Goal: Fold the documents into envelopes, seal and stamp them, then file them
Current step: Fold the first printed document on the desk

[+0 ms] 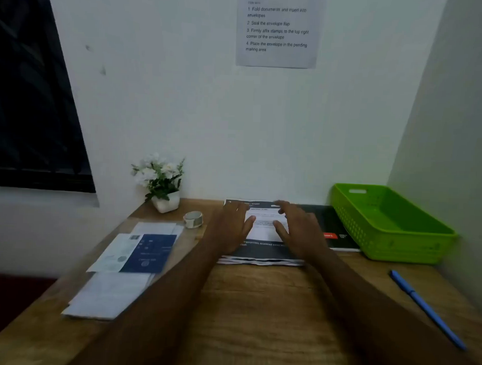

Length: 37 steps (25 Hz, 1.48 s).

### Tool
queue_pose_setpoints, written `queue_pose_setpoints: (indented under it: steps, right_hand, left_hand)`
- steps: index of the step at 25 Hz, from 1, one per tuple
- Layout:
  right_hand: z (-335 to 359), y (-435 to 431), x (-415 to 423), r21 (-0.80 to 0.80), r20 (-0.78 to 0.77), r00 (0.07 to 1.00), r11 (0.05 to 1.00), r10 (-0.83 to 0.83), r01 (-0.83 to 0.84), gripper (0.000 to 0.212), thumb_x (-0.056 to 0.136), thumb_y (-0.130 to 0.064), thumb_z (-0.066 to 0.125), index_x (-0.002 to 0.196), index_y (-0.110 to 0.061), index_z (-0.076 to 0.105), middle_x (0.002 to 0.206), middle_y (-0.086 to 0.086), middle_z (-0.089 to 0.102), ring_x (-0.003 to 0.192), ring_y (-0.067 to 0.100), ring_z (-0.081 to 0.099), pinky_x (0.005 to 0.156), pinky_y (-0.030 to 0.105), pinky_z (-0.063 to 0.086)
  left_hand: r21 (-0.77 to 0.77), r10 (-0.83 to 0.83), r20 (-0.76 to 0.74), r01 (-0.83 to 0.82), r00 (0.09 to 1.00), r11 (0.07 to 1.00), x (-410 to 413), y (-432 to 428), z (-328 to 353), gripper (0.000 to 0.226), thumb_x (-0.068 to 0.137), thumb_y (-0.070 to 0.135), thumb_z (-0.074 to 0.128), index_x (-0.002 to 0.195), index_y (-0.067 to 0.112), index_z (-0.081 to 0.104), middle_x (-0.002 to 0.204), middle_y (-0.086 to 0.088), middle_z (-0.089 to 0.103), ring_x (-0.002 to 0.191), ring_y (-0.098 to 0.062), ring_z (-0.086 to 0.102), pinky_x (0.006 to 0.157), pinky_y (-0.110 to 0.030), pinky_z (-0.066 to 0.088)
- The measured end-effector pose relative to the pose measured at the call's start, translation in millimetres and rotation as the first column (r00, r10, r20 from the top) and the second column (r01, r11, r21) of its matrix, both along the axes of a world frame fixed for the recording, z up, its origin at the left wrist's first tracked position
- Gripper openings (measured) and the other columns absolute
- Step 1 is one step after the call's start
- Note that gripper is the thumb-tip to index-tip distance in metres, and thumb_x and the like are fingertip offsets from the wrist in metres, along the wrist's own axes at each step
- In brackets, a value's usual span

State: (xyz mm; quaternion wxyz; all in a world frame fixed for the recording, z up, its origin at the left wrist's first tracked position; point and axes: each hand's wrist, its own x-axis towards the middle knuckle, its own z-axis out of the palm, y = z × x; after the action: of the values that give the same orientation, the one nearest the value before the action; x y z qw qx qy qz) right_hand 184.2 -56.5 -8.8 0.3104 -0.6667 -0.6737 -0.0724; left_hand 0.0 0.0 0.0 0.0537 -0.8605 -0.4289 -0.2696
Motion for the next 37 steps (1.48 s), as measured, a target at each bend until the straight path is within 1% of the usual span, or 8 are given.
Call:
queue_pose_setpoints:
  steps: [5,11,17,21,25,29,32,37]
  right_hand:
    - [-17,-24,-7,-0.023,-0.024,1.000,1.000,-0.012,0.011,0.039,0.094,-0.037,0.050,0.132,-0.031,0.045,0.122,-0.006,0.060,0.113,0.012,0.053,0.098,0.035,0.033]
    - [-28,-35,-20,-0.016,-0.047,0.993,0.994,0.108,-0.109,0.029,0.093,-0.040,0.051,0.121,-0.033,0.053,0.115,-0.011,0.062,0.108,0.008,0.054,0.094,0.034,0.032]
    - [-27,-36,-23,-0.132,0.043,0.984,0.977,0.173,-0.166,0.046,0.082,-0.063,0.055,0.117,-0.034,0.056,0.116,-0.013,0.062,0.102,0.005,0.054,0.094,0.033,0.034]
    - [-24,-37,-26,-0.128,-0.007,0.981,0.972,0.196,-0.196,0.054,0.073,-0.070,0.059,0.115,-0.035,0.057,0.106,-0.014,0.066,0.092,0.003,0.059,0.089,0.034,0.045]
    - [-20,-36,-29,-0.137,-0.091,0.972,0.964,0.217,-0.228,0.055,0.075,-0.064,0.064,0.120,-0.035,0.056,0.104,-0.012,0.066,0.090,0.002,0.060,0.079,0.027,0.052]
    - [-22,-39,-23,-0.129,-0.098,0.964,0.958,0.246,-0.257,0.043,0.080,-0.050,0.066,0.120,-0.039,0.055,0.101,-0.016,0.065,0.092,0.002,0.060,0.080,0.028,0.052]
    - [-22,-38,-21,-0.132,-0.116,0.952,0.945,0.285,-0.299,0.034,0.083,-0.041,0.067,0.116,-0.034,0.060,0.102,-0.014,0.066,0.093,0.003,0.059,0.082,0.029,0.052]
    - [-24,-36,-15,-0.104,-0.130,0.929,0.927,0.346,-0.360,0.022,0.087,-0.024,0.065,0.107,-0.028,0.068,0.100,-0.016,0.067,0.089,-0.006,0.057,0.076,0.007,0.039]
  left_hand:
    - [-0.039,-0.021,0.035,0.022,0.999,0.999,-15,-23,-21,0.040,0.098,0.041,0.038,0.122,0.014,0.055,0.125,-0.007,0.058,0.112,-0.021,0.052,0.096,-0.038,0.040]
    - [-0.085,0.005,0.062,0.001,0.998,0.996,-22,-34,-35,0.044,0.095,0.048,0.039,0.119,0.015,0.056,0.121,-0.004,0.060,0.109,-0.019,0.053,0.091,-0.036,0.038]
    - [-0.144,-0.022,0.176,0.048,0.984,0.988,-22,-24,-44,0.043,0.093,0.050,0.041,0.111,0.016,0.059,0.113,-0.004,0.062,0.102,-0.018,0.055,0.087,-0.041,0.045]
    - [-0.185,-0.056,0.274,0.110,0.960,0.977,-25,-21,-45,0.043,0.094,0.049,0.040,0.106,0.015,0.064,0.106,-0.004,0.065,0.094,-0.016,0.056,0.082,-0.038,0.047]
    - [-0.256,-0.040,0.404,0.155,0.914,0.954,-30,-24,-38,0.042,0.097,0.045,0.039,0.100,0.012,0.065,0.096,-0.004,0.066,0.083,-0.012,0.056,0.068,-0.029,0.043]
    - [-0.415,0.047,0.520,0.204,0.853,0.887,-31,-25,-32,0.048,0.096,0.050,0.035,0.103,0.012,0.064,0.096,-0.002,0.066,0.086,-0.014,0.059,0.076,-0.036,0.048]
    - [-0.493,0.103,0.633,0.296,0.767,0.818,-34,-29,-27,0.044,0.097,0.047,0.036,0.107,0.013,0.063,0.093,0.006,0.062,0.083,-0.003,0.057,0.070,-0.021,0.046]
    - [-0.460,0.119,0.663,0.276,0.739,0.844,-31,-30,-23,0.042,0.097,0.043,0.042,0.102,0.008,0.065,0.093,0.002,0.064,0.078,0.003,0.054,0.067,-0.015,0.042]
